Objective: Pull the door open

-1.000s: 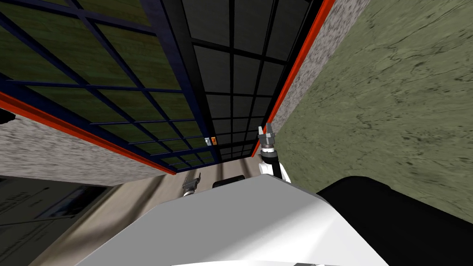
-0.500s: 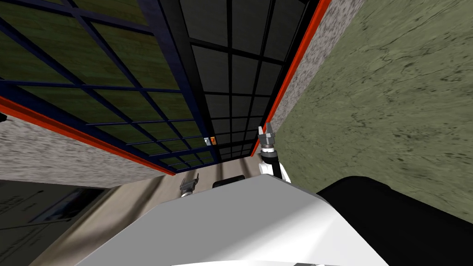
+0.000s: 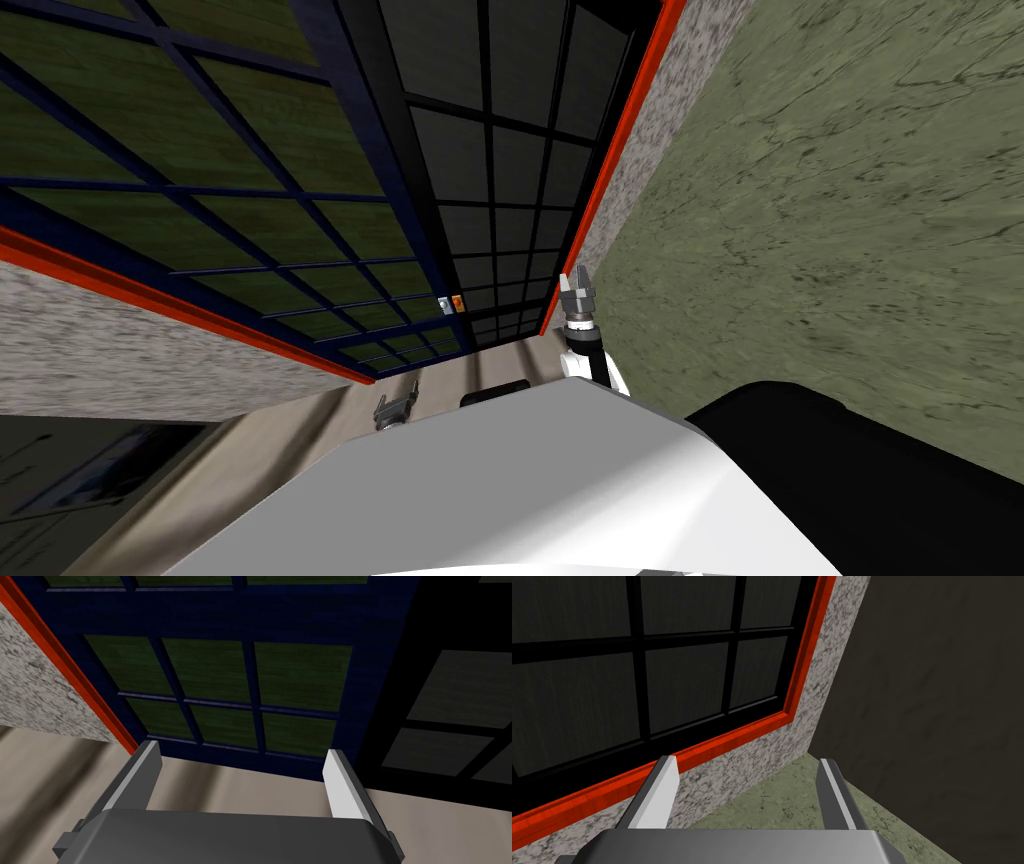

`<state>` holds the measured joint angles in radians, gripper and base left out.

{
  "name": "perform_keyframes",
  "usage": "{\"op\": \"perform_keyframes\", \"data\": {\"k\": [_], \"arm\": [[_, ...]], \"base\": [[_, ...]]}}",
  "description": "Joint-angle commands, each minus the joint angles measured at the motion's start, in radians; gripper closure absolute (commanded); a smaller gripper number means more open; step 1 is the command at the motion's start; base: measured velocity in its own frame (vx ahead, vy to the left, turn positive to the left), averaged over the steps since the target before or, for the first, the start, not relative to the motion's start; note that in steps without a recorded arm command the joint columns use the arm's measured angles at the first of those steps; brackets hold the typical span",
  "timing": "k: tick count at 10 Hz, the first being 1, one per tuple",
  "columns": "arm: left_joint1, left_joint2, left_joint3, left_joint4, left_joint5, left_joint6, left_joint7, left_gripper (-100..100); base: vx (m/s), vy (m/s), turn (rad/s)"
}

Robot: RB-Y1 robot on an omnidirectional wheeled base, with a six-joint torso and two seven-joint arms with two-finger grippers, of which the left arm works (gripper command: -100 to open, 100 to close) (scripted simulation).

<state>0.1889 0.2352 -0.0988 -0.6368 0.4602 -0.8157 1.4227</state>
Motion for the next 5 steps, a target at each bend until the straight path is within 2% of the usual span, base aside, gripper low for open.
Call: {"op": "perform_keyframes", "data": {"k": [1, 3, 4, 5], "arm": [[0.0, 0.018, 0.029, 0.018, 0.017, -0.006, 0.013, -100], [-0.008, 0.038, 0.066, 0.04, 0.038, -0.011, 0.027, -100], [-0.008, 0.038, 0.066, 0.059, 0.038, -0.011, 0.027, -100], [-0.008, 0.038, 0.066, 0.04, 0.038, -0.011, 0.027, -100]], "base": [[-0.062, 0.017, -0.19], [-0.057, 0.035, -0.214], [-0.029, 0.041, -0.092], [-0.012, 0.014, 0.03]]}}
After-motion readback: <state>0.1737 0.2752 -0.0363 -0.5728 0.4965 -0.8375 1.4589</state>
